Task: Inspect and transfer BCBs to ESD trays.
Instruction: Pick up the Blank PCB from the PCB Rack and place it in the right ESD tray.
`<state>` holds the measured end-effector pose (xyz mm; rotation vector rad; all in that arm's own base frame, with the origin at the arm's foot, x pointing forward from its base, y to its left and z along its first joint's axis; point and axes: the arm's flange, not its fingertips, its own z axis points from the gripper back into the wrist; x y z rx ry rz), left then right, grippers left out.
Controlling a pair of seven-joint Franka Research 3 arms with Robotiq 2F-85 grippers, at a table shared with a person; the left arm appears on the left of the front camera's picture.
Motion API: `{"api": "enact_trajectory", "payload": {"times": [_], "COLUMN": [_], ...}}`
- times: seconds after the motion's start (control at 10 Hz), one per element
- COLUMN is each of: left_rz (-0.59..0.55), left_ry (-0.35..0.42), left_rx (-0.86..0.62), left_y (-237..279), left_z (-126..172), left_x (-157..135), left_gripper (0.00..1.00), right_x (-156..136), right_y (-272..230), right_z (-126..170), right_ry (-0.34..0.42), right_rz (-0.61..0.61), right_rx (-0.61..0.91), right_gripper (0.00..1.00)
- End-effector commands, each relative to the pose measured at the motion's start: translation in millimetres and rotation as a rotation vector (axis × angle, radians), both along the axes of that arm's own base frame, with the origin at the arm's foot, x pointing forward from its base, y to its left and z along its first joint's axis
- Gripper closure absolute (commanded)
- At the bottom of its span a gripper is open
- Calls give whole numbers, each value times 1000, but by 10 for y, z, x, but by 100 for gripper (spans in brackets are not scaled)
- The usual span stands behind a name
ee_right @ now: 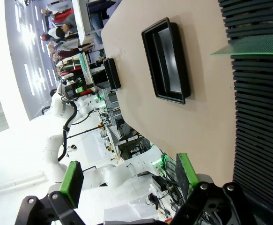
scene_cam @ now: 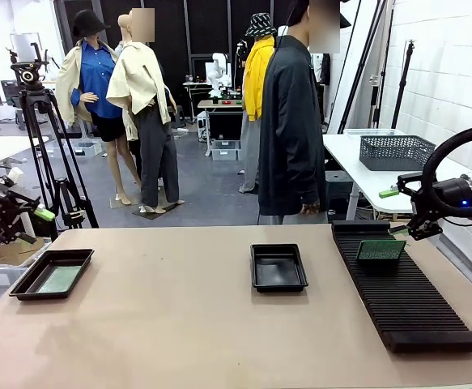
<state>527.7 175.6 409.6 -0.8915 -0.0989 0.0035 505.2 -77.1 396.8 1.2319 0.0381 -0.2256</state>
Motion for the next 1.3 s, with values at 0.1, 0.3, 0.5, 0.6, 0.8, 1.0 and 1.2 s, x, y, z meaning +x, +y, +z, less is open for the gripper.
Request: {"api": "enact_trajectory", "payload": {"times": [0.1, 0.3, 0.5, 0.6, 0.8, 1.0, 1.2], "left_rz": [-57, -12, 10, 21, -8, -8, -8], "left_ry": [63, 49, -10, -34, 8, 8, 8], "left_rx": [-192, -241, -255, -261, -253, -253, -253], "left_y": [75, 21, -53, -64, -16, -16, -16], "left_z": [-10, 7, 59, 81, 41, 41, 41], "left_x": [62, 107, 72, 50, 96, 96, 96], "left_gripper": [0, 0, 0, 0, 0, 0, 0], "right_x": [-26, -26, -26, -26, -26, -26, -26], "right_y": [26, 26, 26, 26, 26, 26, 26], "right_z": [-6, -6, -6, -6, -6, -6, -6], "right_ry": [-1, -1, -1, -1, -1, -1, -1], "right_rz": [2, 2, 2, 2, 2, 2, 2], "right_rx": [-21, -21, -21, -21, -21, -21, -21], "right_gripper": [0, 0, 0, 0, 0, 0, 0]}}
